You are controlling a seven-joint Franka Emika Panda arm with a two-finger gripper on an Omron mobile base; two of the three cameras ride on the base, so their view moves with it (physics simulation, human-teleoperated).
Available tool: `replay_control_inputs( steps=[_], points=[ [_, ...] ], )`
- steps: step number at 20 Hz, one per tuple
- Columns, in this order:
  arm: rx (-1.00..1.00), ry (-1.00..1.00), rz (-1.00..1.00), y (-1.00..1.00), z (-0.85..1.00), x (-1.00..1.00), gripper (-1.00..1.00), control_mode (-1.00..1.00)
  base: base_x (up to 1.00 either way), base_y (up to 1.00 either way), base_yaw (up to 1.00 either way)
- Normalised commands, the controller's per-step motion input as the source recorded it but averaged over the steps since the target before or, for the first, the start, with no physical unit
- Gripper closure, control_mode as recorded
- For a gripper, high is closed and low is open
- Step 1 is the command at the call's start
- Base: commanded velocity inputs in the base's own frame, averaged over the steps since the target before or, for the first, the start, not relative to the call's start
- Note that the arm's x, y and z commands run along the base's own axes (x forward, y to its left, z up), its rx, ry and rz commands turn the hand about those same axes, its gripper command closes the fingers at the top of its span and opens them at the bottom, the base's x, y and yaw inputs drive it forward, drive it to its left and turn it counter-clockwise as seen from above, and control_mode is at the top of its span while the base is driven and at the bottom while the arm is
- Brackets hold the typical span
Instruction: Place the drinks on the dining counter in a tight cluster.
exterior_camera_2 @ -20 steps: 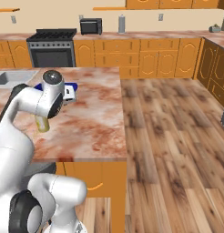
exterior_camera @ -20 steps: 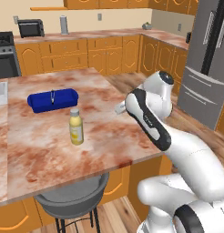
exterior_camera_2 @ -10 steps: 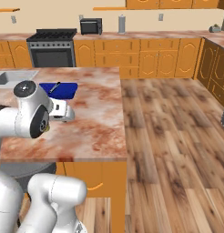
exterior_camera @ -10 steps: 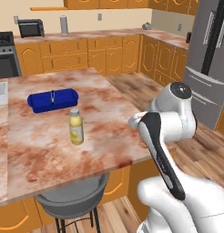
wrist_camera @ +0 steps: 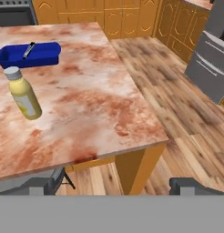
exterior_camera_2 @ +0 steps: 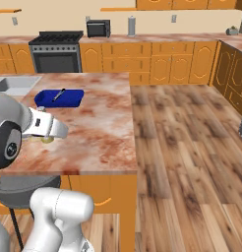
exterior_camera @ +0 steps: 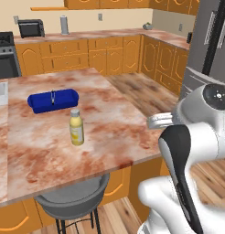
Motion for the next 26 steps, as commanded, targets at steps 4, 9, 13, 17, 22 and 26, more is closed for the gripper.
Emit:
replay_control_inputs(
  steps=[4, 9, 13, 17, 22, 26],
  points=[
    [-0.01, -0.02, -0.05, 0.03, 0.25, -0.21, -1.0, -1.0, 0.0, 0.0, 0.0],
    [0.0, 0.0, -0.01, -0.01, 0.0, -0.07, -1.0, -1.0, 0.0, 0.0, 0.0],
    [0.0, 0.0, -0.05, -0.01, 0.0, -0.16, -1.0, 1.0, -0.59, -0.21, -0.45],
    [0.0, 0.0, 0.0, 0.0, 0.0, 0.0, -1.0, 1.0, -0.39, -0.03, -0.77],
    [0.0, 0.0, 0.0, 0.0, 0.0, 0.0, -1.0, 1.0, -0.19, -0.57, -0.6],
    [0.0, 0.0, 0.0, 0.0, 0.0, 0.0, -1.0, 1.0, 0.17, -0.72, -0.66]
  ],
)
